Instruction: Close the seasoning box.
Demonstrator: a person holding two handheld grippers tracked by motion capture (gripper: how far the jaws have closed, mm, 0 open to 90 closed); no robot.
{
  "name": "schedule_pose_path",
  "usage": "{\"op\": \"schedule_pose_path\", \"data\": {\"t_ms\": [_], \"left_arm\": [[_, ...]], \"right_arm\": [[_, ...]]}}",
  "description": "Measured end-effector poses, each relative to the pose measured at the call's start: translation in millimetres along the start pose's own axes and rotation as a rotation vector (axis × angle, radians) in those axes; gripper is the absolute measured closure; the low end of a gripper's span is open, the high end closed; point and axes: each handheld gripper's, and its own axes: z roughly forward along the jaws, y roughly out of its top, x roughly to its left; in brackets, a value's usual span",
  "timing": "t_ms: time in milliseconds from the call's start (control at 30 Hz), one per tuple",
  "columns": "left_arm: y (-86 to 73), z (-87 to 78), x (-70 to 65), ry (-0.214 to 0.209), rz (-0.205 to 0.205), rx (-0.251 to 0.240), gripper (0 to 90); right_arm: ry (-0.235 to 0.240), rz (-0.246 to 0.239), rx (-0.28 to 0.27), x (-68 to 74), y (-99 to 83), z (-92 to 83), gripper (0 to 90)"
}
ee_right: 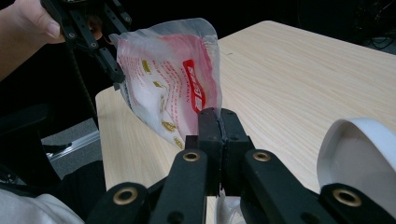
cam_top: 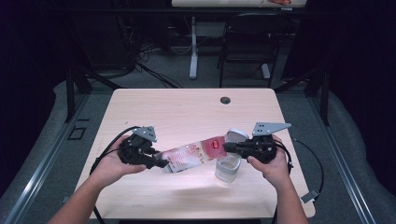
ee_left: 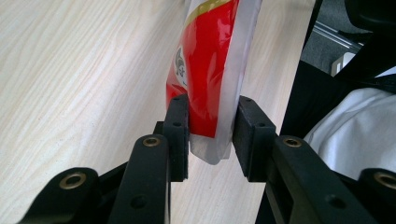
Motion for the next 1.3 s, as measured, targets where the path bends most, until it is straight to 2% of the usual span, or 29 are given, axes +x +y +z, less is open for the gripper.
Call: {"op": "schedule_pose_path", "data": {"t_ms": [667,933,1300], "left_arm": [[9.7,-6.9,-3.0,0.021,0.018,0.016,69.2],[12.7,-8.2,-4.5,0.025,0.009,0.016,69.4],[17.8,-10.2,-5.7,0.039,0.021,0.039,69.5]], "right_arm": [[-0.002,0.01,-0.011,-1.0,-1.0,-2.4,89.1],[-0.001,0.013,-0.013,-1.0,-1.5,-3.5,88.0],[0.0,0.017,-0.011,-2.8,-2.6,-3.8,87.9]]}}
